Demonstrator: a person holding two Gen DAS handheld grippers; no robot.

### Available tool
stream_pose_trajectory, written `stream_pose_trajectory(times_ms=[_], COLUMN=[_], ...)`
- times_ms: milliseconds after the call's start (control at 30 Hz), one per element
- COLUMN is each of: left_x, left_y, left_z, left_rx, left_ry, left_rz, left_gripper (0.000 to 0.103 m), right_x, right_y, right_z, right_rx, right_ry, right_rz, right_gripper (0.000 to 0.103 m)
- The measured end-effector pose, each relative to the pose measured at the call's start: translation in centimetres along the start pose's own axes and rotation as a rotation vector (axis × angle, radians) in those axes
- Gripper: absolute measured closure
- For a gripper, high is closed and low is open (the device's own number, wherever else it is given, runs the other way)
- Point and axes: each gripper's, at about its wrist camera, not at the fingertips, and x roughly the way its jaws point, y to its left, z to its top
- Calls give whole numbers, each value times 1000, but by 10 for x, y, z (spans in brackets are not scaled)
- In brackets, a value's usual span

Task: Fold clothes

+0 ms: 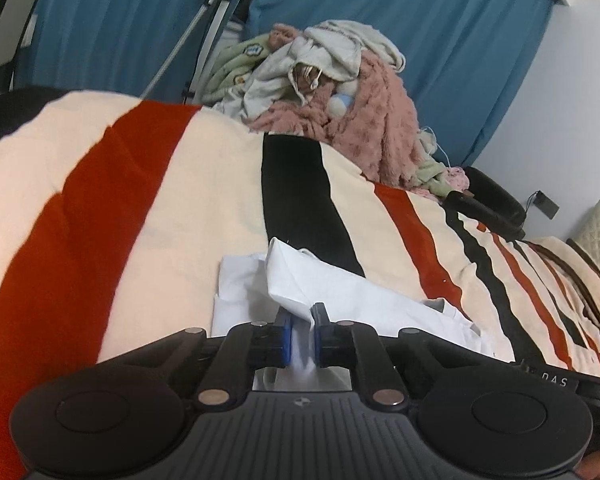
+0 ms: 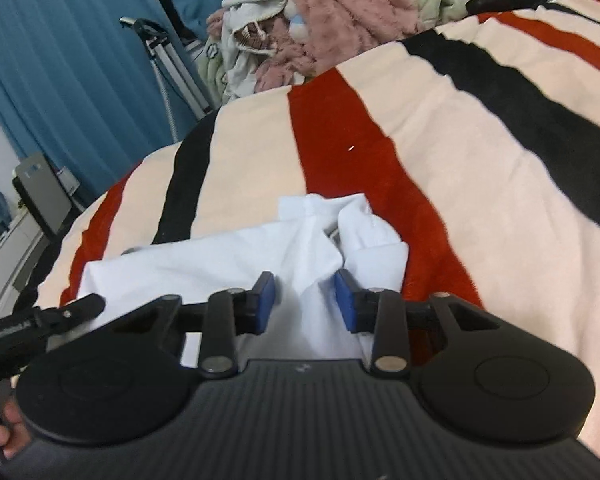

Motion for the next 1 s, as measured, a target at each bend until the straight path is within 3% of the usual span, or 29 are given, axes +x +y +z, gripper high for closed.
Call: stream_pose_trajectory(times_ms=[167, 367, 400, 433, 500, 600, 700, 800, 867, 933, 1000], left_x=[-8, -9, -8, -8, -11, -23, -25, -16, -11, -12, -16], left_y=[-4, -4, -4, -4, -4, -10, -21, -26, -28, -28, -29], left_z=[2, 2, 2, 2, 4, 12, 20, 19, 16, 16, 15], left_rx=[6, 10, 11, 13, 7, 6, 37, 76, 101, 104, 107], left_ry=[-48, -61, -61, -61, -75, -128, -150, -119, -90, -78, -76], left_rz=[-11, -18, -17, -15, -20, -47, -20, 23, 51, 65, 64], left_gripper=[95, 96, 96, 96, 96, 97, 97, 95, 92, 79, 65], right_x=[-7, 7, 8, 8, 1, -22, -38, -34, -24, -17, -23], right_y=[-5, -10, -10, -8, 1, 21, 30, 25, 18, 14, 19], right_z=[1, -1, -1, -2, -2, 2, 9, 10, 9, 11, 12], right_rx=[24, 27, 22, 11, -39, -127, -144, -127, -95, -60, -65], right_ry=[-34, 22, 20, 14, -22, -147, -249, -261, -215, -161, -165], right_rz=[-32, -3, 7, 12, -9, -37, -40, -47, -65, -93, -80], right_gripper=[67, 66, 86, 92, 95, 96, 96, 93, 93, 93, 90])
